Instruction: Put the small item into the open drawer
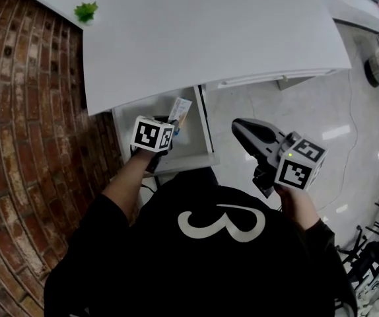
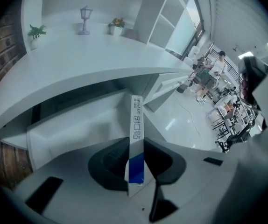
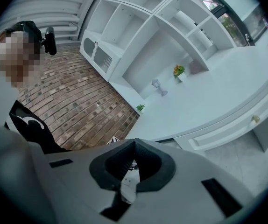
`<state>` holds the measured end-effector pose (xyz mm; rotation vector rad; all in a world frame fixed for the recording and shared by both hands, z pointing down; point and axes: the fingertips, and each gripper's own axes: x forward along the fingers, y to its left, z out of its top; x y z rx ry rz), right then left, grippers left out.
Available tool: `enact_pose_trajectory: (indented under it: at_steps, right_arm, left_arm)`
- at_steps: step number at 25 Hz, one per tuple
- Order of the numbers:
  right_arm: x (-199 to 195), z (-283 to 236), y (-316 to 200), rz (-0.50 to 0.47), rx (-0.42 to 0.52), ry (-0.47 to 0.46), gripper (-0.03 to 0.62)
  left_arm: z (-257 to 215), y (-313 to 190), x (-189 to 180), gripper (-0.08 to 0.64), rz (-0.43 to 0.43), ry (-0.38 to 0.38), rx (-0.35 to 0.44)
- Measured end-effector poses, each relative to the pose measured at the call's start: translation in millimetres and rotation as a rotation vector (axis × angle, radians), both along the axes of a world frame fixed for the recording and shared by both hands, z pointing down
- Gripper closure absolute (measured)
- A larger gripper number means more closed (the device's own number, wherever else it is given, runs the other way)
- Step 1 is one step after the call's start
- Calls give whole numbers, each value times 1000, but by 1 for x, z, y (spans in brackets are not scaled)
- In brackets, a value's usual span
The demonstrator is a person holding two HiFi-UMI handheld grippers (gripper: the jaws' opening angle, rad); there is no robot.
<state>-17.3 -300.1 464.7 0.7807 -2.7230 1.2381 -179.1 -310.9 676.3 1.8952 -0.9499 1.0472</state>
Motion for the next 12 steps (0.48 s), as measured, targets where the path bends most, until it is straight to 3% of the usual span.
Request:
enact_pose_trajectory:
  at_steps: [12]
  right_arm:
    - [10, 28, 3, 19, -75, 37, 581]
  left_arm:
    - [50, -16, 2, 466, 31, -88, -23]
